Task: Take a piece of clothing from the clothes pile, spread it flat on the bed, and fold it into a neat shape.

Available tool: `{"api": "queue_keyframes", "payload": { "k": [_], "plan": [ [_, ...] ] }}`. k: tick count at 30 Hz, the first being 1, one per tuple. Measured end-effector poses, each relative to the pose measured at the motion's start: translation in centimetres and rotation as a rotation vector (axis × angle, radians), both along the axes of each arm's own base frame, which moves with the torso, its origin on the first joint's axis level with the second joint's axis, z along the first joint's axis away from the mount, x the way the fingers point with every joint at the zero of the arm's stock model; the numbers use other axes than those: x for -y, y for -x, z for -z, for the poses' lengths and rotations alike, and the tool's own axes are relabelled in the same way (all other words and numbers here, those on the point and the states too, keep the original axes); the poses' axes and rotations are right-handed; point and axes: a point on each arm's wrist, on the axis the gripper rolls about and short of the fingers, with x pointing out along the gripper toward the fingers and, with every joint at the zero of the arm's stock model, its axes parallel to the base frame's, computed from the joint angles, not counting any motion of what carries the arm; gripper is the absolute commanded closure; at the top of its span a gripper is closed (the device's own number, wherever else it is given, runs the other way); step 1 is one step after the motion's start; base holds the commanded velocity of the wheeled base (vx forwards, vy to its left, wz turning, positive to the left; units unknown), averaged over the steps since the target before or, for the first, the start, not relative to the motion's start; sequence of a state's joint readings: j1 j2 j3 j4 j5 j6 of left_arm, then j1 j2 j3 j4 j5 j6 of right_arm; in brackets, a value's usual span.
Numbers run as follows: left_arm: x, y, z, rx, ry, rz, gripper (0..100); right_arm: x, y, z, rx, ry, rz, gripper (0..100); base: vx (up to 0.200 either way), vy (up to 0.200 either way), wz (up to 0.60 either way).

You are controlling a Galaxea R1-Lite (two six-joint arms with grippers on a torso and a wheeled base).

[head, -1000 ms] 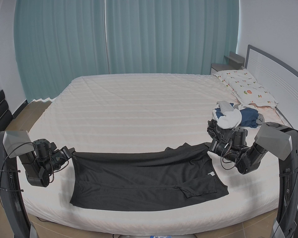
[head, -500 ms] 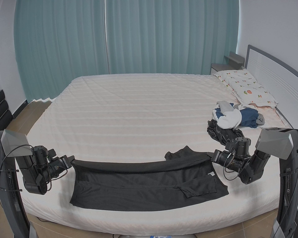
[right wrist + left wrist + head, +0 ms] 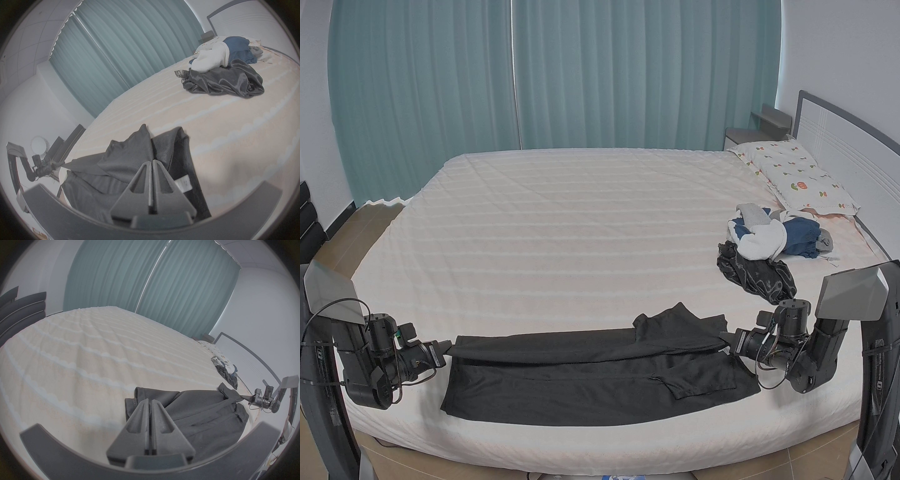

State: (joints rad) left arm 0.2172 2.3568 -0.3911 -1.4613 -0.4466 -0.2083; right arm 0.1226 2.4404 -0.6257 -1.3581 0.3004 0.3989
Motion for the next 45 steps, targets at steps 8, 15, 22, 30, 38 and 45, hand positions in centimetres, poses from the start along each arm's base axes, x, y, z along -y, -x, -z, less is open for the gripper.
{"api": "queue_keyframes", "payload": {
  "k": [8,15,22,30,38,45],
  "plan": [
    [0.3,1.3,1.3,-0.014,-0.047,0.028,100,0.5,1.5,1.1,0.007,0.027,-0.024,100,0.000,0.000,0.00],
    [0.4,2.0,2.5,-0.068,-0.042,0.031,100,0.9,2.3,2.1,-0.032,0.036,-0.018,100,0.000,0.000,0.00],
    [0.3,2.0,2.7,-0.082,-0.013,0.014,0,1.4,2.3,2.3,-0.036,0.035,-0.007,100,0.000,0.000,0.00],
    [0.3,2.1,2.2,-0.079,0.007,-0.003,0,1.6,2.4,2.1,-0.035,0.035,0.003,0,0.000,0.000,0.00],
    [-0.6,2.0,0.3,-0.049,0.138,-0.107,0,2.8,2.1,0.6,0.003,0.017,0.043,0,0.000,0.000,0.00],
    [-0.2,0.1,-1.8,0.015,0.261,-0.148,0,4.0,0.7,-1.5,0.023,-0.103,0.106,0,0.000,0.000,0.00]
  ]
}}
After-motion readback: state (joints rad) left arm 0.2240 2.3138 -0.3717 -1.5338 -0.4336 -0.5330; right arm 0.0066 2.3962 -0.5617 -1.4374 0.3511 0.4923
